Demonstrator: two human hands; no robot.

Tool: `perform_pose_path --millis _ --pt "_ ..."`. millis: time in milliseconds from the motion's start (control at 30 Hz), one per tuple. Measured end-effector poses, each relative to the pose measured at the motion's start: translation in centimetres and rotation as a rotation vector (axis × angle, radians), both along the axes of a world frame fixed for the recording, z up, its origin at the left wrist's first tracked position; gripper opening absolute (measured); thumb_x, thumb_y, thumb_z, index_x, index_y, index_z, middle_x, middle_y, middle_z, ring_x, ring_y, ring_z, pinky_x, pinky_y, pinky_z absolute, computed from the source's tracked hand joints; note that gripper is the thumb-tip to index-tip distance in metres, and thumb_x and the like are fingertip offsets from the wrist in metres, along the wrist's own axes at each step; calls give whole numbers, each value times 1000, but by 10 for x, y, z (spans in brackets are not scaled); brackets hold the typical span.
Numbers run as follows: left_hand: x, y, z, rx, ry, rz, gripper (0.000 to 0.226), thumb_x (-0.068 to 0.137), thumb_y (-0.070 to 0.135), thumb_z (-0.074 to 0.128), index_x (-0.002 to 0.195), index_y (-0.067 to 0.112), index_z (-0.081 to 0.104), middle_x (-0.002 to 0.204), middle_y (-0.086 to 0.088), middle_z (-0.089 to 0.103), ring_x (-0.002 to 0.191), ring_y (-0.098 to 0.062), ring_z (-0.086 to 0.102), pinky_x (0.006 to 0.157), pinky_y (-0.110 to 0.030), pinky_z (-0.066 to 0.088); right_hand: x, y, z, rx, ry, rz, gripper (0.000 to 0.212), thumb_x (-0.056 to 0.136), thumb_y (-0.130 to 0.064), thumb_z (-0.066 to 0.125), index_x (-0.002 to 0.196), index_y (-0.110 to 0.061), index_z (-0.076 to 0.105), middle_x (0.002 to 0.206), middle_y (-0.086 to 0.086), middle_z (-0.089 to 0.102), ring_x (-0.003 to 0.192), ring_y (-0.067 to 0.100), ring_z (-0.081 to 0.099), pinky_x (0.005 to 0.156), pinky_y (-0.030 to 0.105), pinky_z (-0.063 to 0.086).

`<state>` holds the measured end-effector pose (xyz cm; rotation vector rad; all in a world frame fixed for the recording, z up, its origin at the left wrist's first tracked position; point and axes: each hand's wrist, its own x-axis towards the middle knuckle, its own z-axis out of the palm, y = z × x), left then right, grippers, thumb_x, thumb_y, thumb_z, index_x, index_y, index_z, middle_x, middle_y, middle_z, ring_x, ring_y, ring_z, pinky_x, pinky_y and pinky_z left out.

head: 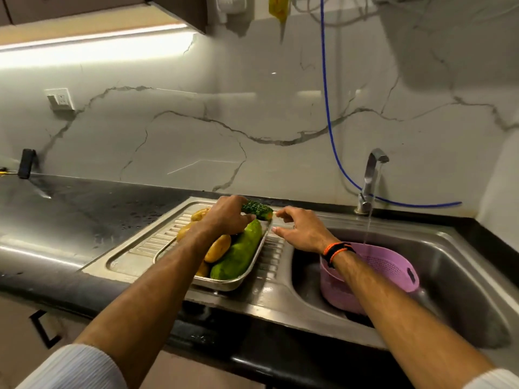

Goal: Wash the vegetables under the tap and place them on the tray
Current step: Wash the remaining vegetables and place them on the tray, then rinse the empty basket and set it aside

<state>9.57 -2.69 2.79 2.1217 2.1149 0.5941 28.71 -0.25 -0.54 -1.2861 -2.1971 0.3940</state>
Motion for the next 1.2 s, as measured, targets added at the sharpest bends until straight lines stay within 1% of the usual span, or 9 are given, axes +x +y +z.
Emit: perform_pose_path --millis 133,267,333,533,633,700,1000,1100,1200 --pt "35 -18 -4 -3 -35 -81 41 92 36 67 128 19 65 125 -7 68 111 -24 62 91 -33 48 42 -25 8 -29 32 -75 50 87 -31 72 132 -14 57 130 4 61 117 17 58 98 27 46" --pt "73 -38 -12 -12 -81 -147 56 91 39 68 139 14 55 141 -9 57 131 -27 51 108 -37 40 86 -49 7 -36 41 -169 46 87 -28 73 128 -13 59 126 6 64 113 17 61 98 30 49" --pt "91 -44 -16 -5 -99 -175 58 91 37 69 142 13 53 144 -9 55 135 -27 48 110 -33 36 104 -57 4 -54 48 -202 45 87 -26 72 128 -12 59 125 6 63 113 17 60 98 29 49" --pt "146 -41 -40 -66 -130 -264 48 89 32 72 131 10 63 128 -11 66 116 -26 62 94 -30 47 158 -56 -21 -98 40 -316 49 86 -26 74 130 -10 57 125 6 63 110 16 60 93 26 49" --pt "168 -18 -56 -119 -159 -273 53 89 33 73 136 13 59 133 -7 64 119 -23 61 99 -31 47 180 -37 -36 -115 14 -362 47 87 -27 73 129 -12 58 122 4 64 103 11 57 88 23 48" --pt "184 5 -69 -161 -217 -269 54 89 32 73 137 14 58 132 -6 64 117 -20 62 96 -26 47 194 -17 -47 -133 1 -396 46 87 -27 73 128 -14 58 119 2 64 100 9 57 88 23 48" --pt "237 102 -123 -260 -383 -245 51 89 28 72 136 14 57 131 -4 64 118 -19 61 98 -26 46 229 90 -76 -166 -49 -526 34 87 -23 70 119 -12 64 103 2 70 98 20 65 93 39 53" --pt "241 126 -142 -262 -401 -236 48 89 28 71 133 10 60 130 -5 65 118 -20 62 97 -25 44 227 136 -80 -137 -54 -560 31 88 -30 67 115 -15 64 98 2 71 98 24 65 90 39 53" --pt "243 142 -155 -268 -417 -225 42 90 26 71 128 11 64 123 -2 68 113 -19 63 88 -20 43 218 173 -72 -26 -108 -606 39 90 -45 60 117 -17 62 107 7 70 107 31 62 89 40 52"
